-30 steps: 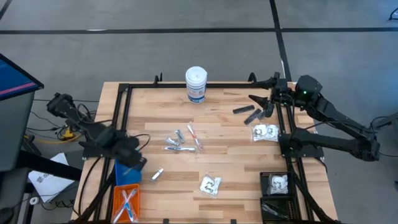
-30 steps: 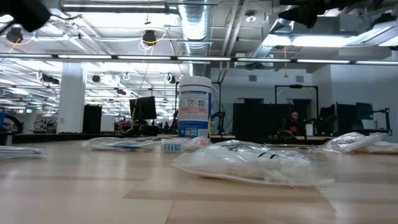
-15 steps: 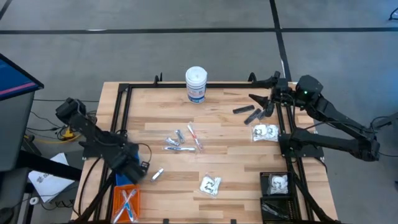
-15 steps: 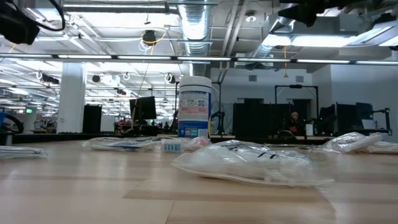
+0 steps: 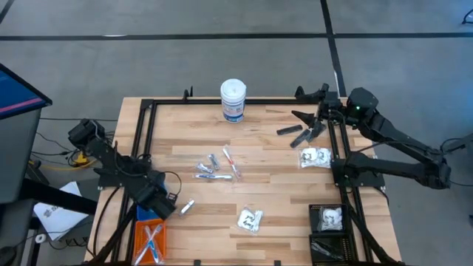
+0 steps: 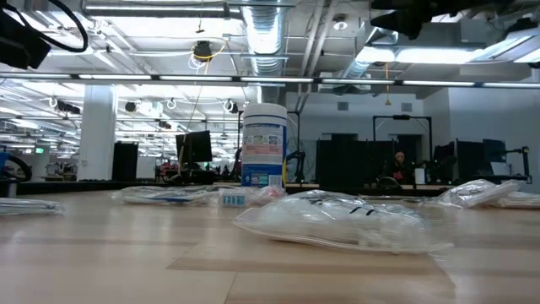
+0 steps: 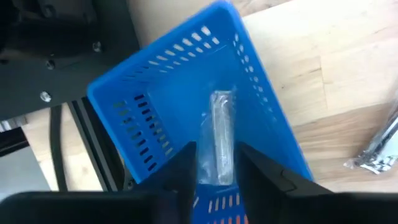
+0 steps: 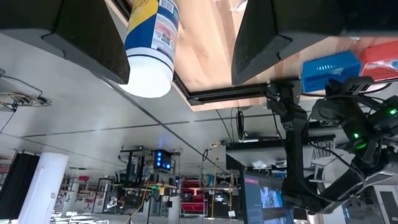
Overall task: Pick & Place Travel size toiletries
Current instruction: Put the silver nail clipper into the blue bin, then adjust the blue bin, then put the blue toothbrush into the orange bin
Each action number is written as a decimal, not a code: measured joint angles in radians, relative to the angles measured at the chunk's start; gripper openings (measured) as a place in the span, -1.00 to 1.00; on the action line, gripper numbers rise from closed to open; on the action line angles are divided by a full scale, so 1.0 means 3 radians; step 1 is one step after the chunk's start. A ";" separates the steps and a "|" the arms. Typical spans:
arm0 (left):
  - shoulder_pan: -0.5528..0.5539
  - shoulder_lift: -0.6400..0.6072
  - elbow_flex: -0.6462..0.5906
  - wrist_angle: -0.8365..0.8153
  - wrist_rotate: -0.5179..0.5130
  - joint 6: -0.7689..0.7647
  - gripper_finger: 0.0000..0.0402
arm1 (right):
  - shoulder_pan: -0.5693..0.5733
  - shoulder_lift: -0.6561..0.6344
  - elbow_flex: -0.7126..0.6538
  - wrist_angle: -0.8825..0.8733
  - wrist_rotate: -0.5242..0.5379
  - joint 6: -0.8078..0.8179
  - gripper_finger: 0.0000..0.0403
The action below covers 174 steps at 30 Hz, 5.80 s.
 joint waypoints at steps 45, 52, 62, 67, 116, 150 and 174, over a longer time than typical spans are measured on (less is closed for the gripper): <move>0.0205 -0.0442 -0.0598 0.0814 -0.0472 0.0934 -0.99 | -0.0002 0.0014 0.0000 0.0113 0.0000 -0.0003 0.37; 0.0187 -0.0683 -0.0596 0.0808 -0.0766 0.0909 -0.99 | -0.0002 0.0014 0.0000 0.0113 0.0001 -0.0003 0.37; 0.0187 -0.0837 -0.0596 0.0820 -0.0831 0.0906 -1.00 | -0.0002 0.0014 0.0000 0.0113 0.0001 -0.0004 0.37; 0.0187 -0.0837 -0.0596 0.0823 -0.0692 0.0906 -1.00 | -0.0001 0.0014 0.0001 0.0113 0.0001 -0.0005 0.37; 0.0197 -0.0835 -0.0298 0.1287 -0.1298 0.1739 -1.00 | -0.0001 0.0013 0.0000 0.0124 0.0001 -0.0004 0.37; 0.1139 -0.0824 -0.0299 0.3377 -0.1913 0.4865 -1.00 | -0.0001 0.0013 0.0000 0.0126 0.0000 -0.0029 0.37; 0.1720 -0.0581 -0.1041 0.4130 -0.1157 0.5628 -0.24 | -0.0001 0.0021 0.0000 0.0191 0.0000 -0.0036 0.37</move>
